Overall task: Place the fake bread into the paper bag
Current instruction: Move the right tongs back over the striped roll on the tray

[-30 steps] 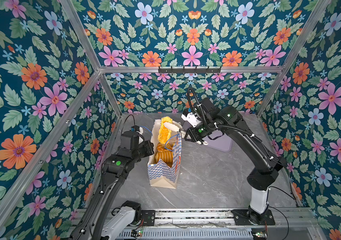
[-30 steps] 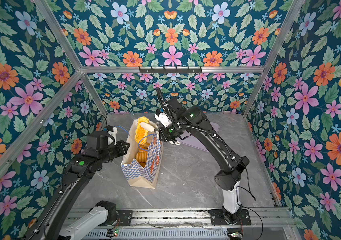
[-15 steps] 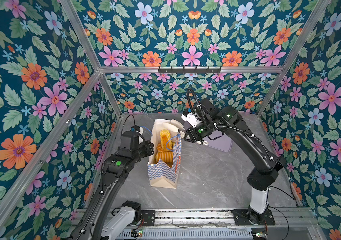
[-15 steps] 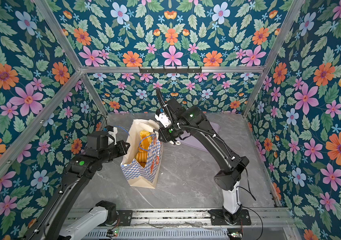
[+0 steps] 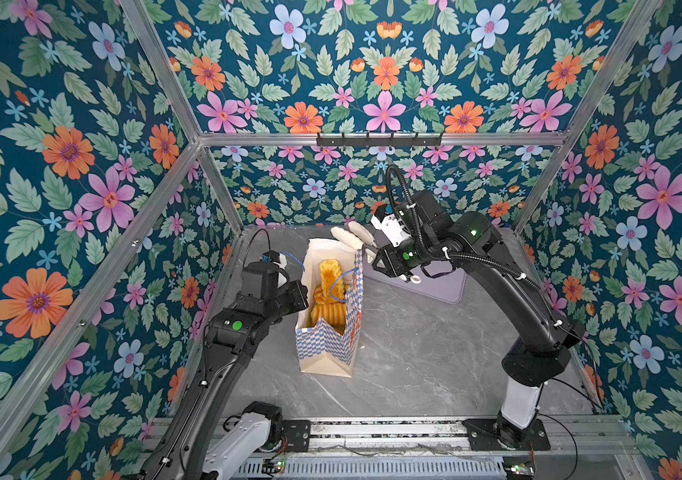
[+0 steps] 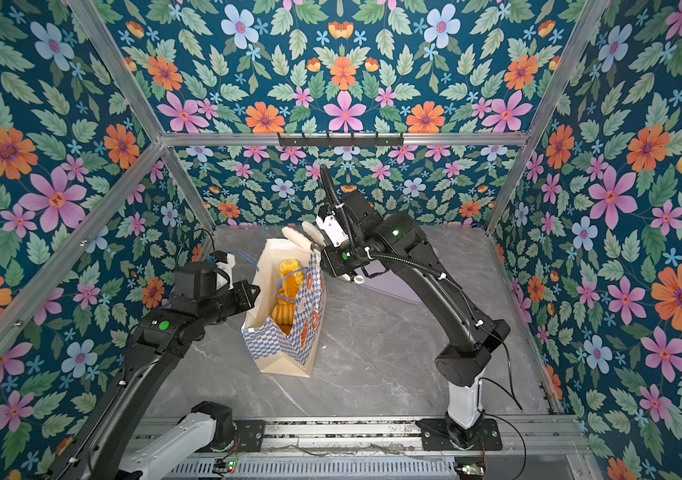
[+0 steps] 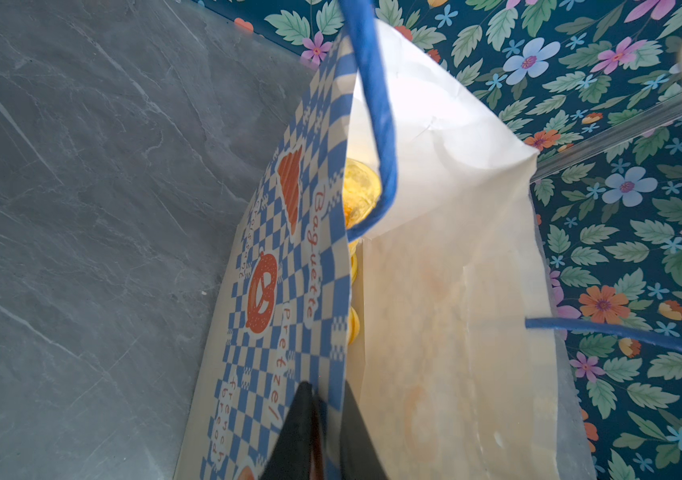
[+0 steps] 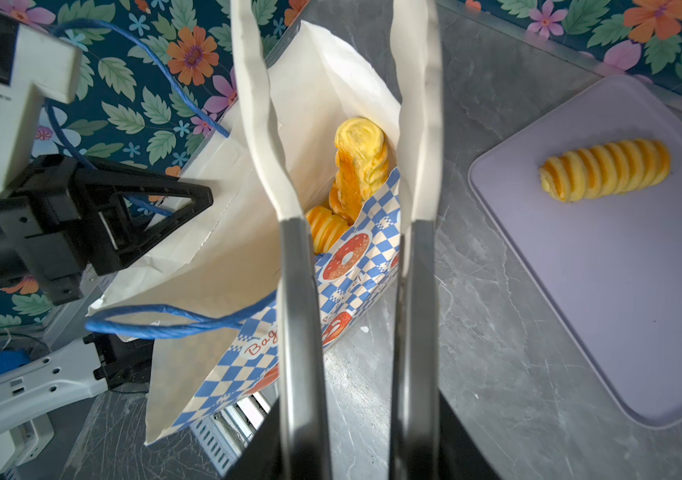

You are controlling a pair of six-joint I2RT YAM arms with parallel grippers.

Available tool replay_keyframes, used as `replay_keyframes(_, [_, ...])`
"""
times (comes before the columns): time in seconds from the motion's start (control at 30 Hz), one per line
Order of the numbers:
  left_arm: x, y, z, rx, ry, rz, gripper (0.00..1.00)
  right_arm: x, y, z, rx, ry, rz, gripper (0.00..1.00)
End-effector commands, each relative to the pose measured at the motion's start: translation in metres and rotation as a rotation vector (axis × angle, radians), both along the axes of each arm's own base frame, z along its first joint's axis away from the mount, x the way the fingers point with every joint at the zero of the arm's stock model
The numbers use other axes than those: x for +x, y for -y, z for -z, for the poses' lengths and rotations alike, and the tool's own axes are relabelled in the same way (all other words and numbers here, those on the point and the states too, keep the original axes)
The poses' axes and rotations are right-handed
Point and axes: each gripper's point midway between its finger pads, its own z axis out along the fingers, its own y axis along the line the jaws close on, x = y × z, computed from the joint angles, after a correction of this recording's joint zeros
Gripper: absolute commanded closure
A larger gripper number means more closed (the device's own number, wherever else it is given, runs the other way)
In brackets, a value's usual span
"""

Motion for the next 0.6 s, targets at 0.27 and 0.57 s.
replay_keyframes(0.27, [0.001, 0.0, -0.005, 0.0, 0.017, 0.002, 0.86, 0.026, 0.028, -0.031, 0.021, 0.182, 0.2, 0.59])
replay_keyframes(0.57, [0.002, 0.0, -0.005, 0.0, 0.018, 0.001, 0.86, 0.036, 0.044, -0.022, 0.036, 0.163, 0.276, 0.56])
